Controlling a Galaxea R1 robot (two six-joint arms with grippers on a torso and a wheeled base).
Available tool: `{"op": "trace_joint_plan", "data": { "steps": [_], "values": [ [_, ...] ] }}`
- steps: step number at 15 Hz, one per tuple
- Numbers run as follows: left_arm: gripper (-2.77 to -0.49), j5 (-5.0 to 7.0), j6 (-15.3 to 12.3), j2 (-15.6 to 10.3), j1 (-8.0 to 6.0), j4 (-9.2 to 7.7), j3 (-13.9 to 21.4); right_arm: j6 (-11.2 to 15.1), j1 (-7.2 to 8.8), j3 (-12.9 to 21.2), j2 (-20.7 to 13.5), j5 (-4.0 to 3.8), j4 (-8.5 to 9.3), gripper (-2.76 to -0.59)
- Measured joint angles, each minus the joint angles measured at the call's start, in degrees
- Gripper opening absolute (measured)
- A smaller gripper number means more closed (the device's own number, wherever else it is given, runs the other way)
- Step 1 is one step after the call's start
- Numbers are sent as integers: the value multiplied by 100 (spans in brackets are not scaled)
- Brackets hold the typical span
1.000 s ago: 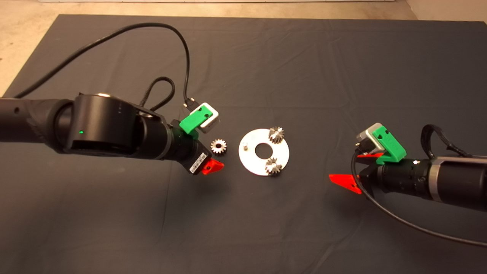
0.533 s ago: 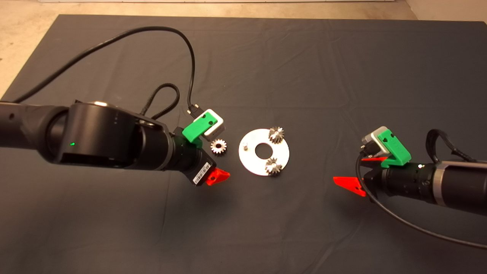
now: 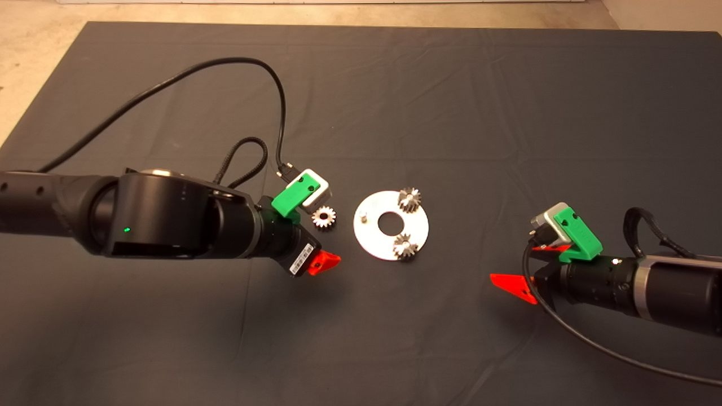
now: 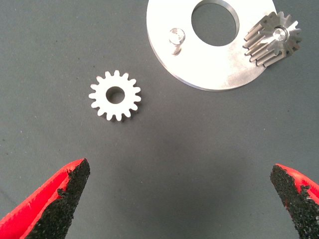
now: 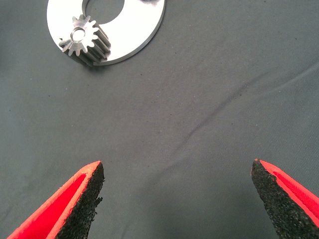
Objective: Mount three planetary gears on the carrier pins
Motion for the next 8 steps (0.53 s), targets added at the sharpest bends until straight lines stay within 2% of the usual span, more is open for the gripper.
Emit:
{"op": "trace_joint_plan", "data": {
  "steps": [3, 5, 7, 8],
  "values": [
    [-62, -2, 0, 0, 0, 24, -61, 58, 0, 2, 2, 0, -6, -116],
    [-62, -4, 3, 0, 52, 239, -198, 60, 0, 2, -1, -6, -9, -116],
    [-62, -90, 4, 6, 179, 304, -335, 63, 0, 2, -2, -16, -9, -116],
    [-62, -201, 4, 15, 226, 334, -411, 64, 0, 2, 0, -20, -11, -116]
  ]
}}
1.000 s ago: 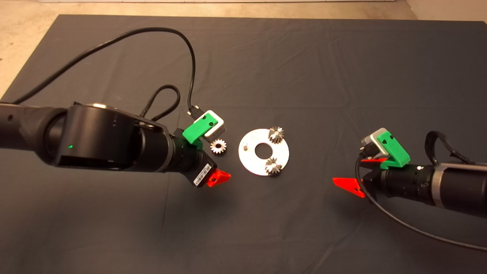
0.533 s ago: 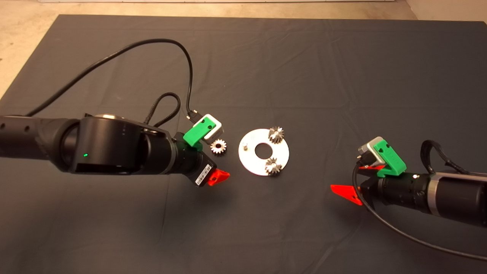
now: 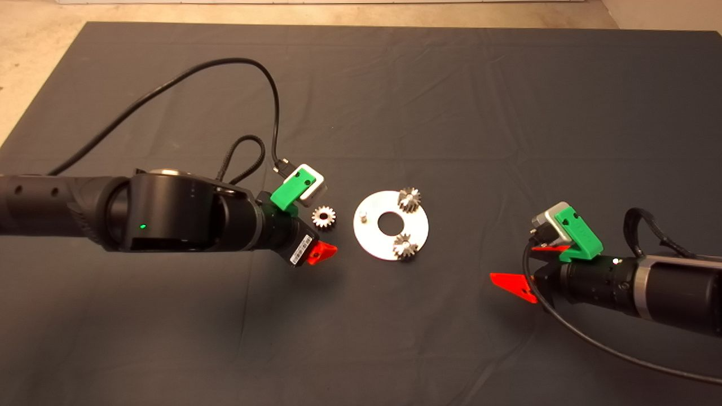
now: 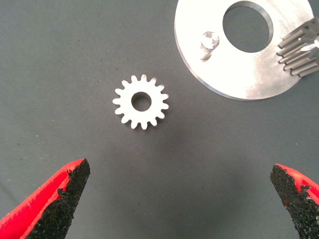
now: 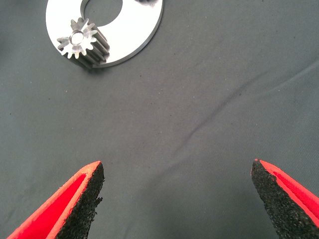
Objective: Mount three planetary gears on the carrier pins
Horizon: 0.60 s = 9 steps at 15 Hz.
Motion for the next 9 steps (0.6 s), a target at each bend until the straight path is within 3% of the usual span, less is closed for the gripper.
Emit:
{"op": "trace_joint_plan", "data": {
  "steps": [2, 9],
  "values": [
    [-62, -246, 54, 59, 61, 68, -224, 7, 0, 2, 0, -13, -2, -116],
    [-62, -302, 228, 385, 83, 85, -640, 7, 0, 6, 0, -48, -20, -116]
  ]
}}
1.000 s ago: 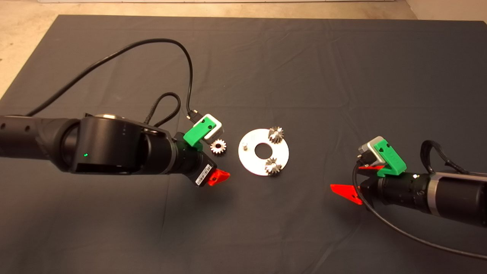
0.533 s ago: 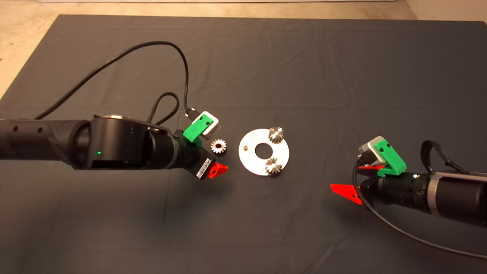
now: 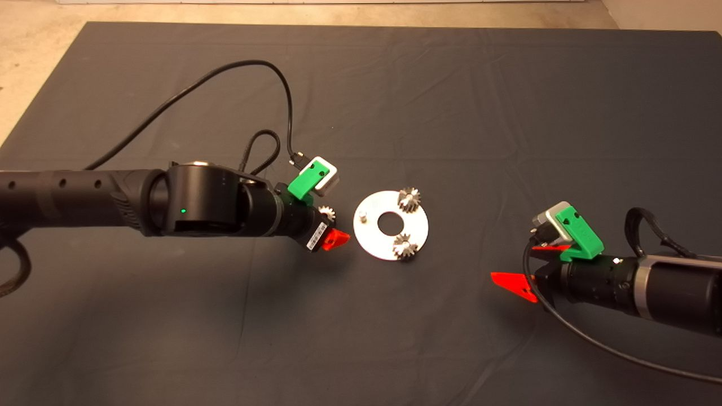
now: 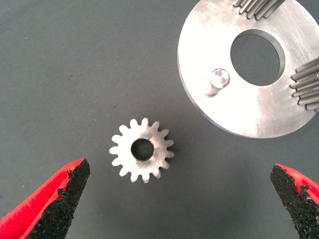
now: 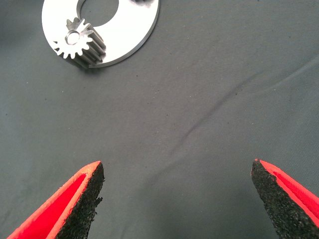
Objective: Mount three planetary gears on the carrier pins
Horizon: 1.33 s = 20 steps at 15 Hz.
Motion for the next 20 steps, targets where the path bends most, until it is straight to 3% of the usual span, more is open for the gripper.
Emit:
{"op": "trace_joint_plan", "data": {
  "steps": [5, 7, 9, 13, 20],
  "values": [
    [-62, -9, 155, 11, 187, 7, -146, 0, 0, 0, -2, 0, -13, -116],
    [-62, -22, 157, 13, 184, 41, -173, 0, -2, 0, 0, 0, -15, -116],
    [-62, -110, 160, 38, 184, 136, -245, 0, -2, 0, 0, 1, -15, -116],
    [-62, -143, 227, 149, 188, 156, -361, 0, -2, 0, -30, 1, -17, -116],
    [-62, -178, 242, 155, 341, 241, -363, 0, -2, 0, -30, 0, -20, -116]
  ]
}}
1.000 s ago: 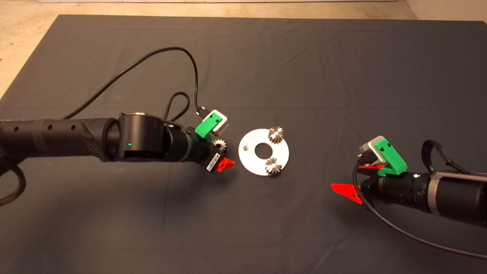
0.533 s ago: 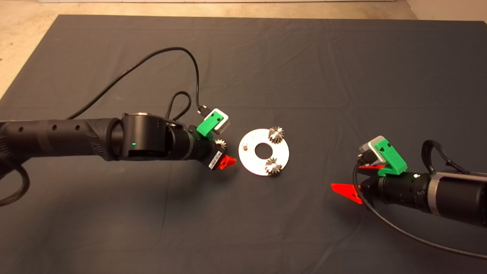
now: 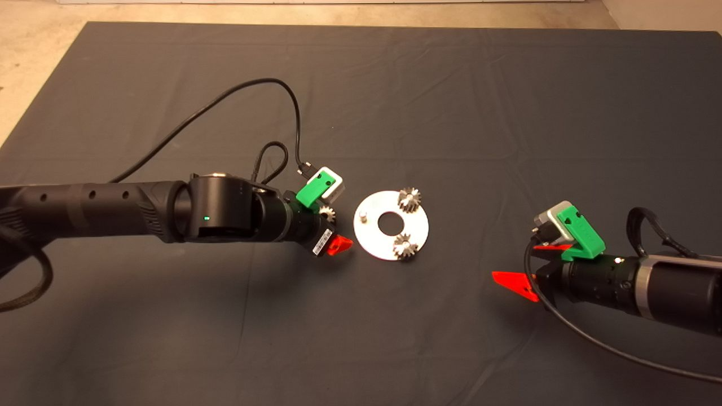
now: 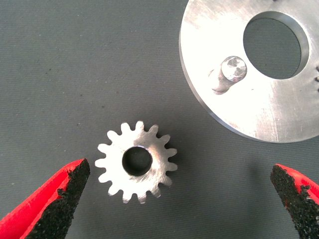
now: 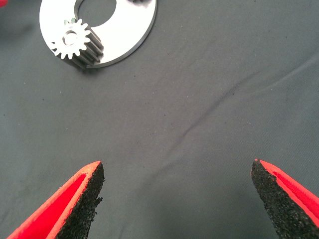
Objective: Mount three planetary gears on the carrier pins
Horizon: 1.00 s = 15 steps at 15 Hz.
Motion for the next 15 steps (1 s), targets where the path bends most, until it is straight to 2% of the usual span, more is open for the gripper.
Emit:
{"op": "trace_joint_plan", "data": {
  "steps": [3, 8, 9, 11, 13, 15],
  "values": [
    [-62, -11, 5, 0, 52, 14, -49, 0, 1, 0, 0, 0, -2, -116],
    [-70, -180, 82, -1, 52, 21, -144, 0, 2, 0, -9, 1, -2, -116],
    [-77, -220, 85, 0, 52, 22, -146, 0, 2, 0, -35, 6, -2, -116],
    [-83, -231, 88, 0, 52, 20, -146, 0, 2, 0, -71, -2, -2, -116],
    [-98, -229, 88, -2, 50, 23, -146, 0, 2, 0, -71, 0, -2, -116],
    [-100, -227, 88, -2, 52, 23, -146, 0, 2, 0, -71, 1, -2, -116]
  ]
}}
